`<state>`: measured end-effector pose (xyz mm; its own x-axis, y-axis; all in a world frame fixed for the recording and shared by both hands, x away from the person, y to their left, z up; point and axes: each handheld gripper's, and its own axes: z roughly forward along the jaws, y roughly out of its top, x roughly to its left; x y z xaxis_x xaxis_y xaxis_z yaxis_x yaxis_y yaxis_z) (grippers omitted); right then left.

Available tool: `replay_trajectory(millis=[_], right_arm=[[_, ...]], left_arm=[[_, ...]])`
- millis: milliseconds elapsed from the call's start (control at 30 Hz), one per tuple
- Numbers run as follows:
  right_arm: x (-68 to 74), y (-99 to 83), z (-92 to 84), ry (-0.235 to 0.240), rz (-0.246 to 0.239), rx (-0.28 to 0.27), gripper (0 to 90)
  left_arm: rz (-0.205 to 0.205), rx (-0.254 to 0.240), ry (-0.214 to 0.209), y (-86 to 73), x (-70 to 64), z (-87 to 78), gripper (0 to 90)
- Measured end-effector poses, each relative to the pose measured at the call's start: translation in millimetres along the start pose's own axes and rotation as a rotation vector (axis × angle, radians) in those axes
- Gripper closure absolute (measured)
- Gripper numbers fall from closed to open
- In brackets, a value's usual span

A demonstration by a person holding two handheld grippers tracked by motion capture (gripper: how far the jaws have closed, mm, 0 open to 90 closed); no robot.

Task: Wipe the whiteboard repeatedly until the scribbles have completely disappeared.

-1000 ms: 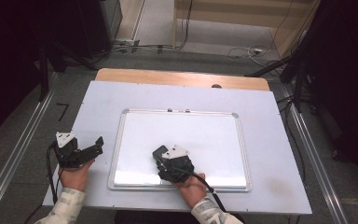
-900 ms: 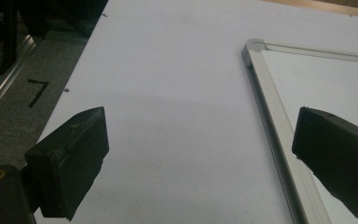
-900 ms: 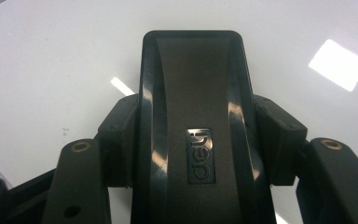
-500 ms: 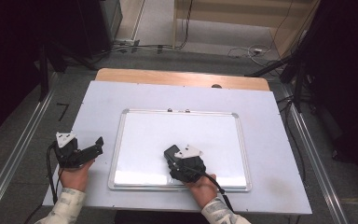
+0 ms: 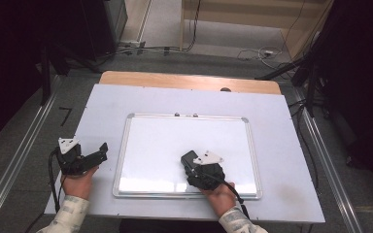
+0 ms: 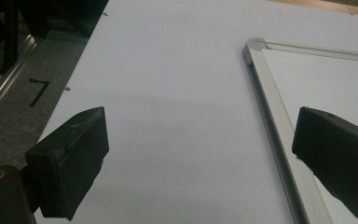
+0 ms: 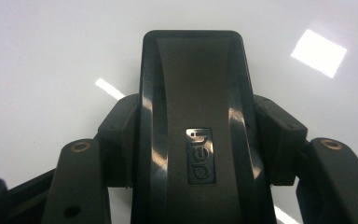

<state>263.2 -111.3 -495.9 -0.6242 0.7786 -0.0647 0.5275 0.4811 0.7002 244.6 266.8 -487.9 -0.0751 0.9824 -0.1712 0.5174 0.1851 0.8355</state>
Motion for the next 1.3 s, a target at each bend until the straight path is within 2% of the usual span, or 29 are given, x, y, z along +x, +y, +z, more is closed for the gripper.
replay_trajectory(millis=[233, 533, 1300], right_arm=[[-9.3, -4.8, -4.1, -0.011, 0.011, 0.000, 38.5], [-27.8, -14.8, -12.5, -0.035, 0.033, 0.001, 38.5], [-48.8, -26.2, -22.3, -0.069, 0.074, 0.002, 38.5]], left_arm=[[-0.003, -0.001, 0.000, 0.0, 0.4, -0.4, 4.2], [0.001, 0.000, 0.000, -0.1, -0.1, -0.4, 4.1], [0.003, 0.001, 0.000, -0.3, -0.2, -0.3, 4.1]])
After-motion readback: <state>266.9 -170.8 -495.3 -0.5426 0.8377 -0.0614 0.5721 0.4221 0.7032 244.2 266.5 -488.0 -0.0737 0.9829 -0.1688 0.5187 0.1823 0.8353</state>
